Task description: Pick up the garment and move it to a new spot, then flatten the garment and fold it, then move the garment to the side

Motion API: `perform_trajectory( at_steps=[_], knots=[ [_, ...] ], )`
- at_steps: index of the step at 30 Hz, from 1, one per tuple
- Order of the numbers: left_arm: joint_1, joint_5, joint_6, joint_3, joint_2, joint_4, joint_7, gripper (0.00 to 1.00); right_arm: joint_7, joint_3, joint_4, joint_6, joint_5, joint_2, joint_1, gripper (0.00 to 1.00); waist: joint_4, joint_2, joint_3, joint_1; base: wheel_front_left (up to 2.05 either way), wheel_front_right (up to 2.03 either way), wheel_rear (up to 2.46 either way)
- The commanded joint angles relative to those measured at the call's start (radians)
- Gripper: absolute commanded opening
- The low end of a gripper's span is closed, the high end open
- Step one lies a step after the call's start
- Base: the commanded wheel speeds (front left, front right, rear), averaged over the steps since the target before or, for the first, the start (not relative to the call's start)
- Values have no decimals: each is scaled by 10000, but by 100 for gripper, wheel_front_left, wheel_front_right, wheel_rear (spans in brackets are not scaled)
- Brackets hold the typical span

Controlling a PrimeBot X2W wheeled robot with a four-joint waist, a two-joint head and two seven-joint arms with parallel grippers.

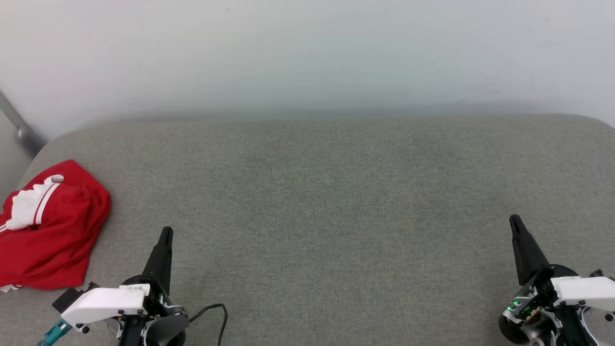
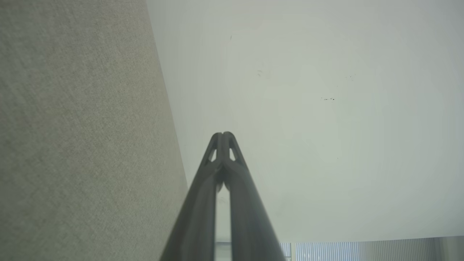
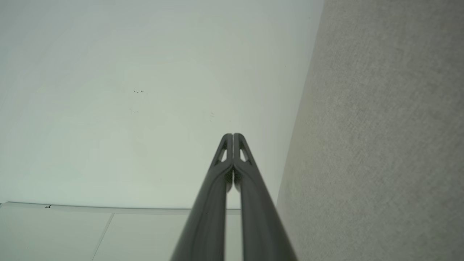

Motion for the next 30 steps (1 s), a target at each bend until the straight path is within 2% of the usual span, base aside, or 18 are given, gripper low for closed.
perform_trajectory(
  at_steps=[1, 30],
  knots=[
    [-74, 18, -45, 30, -19, 0, 20, 0, 8, 4, 10, -3, -42, 50, -127, 0, 0, 0, 0, 0, 0, 0, 0],
    [-74, 15, -45, 28, -20, 0, 17, 0, 7, 5, 10, -3, -42, 49, -128, 0, 0, 0, 0, 0, 0, 0, 0]
  ],
)
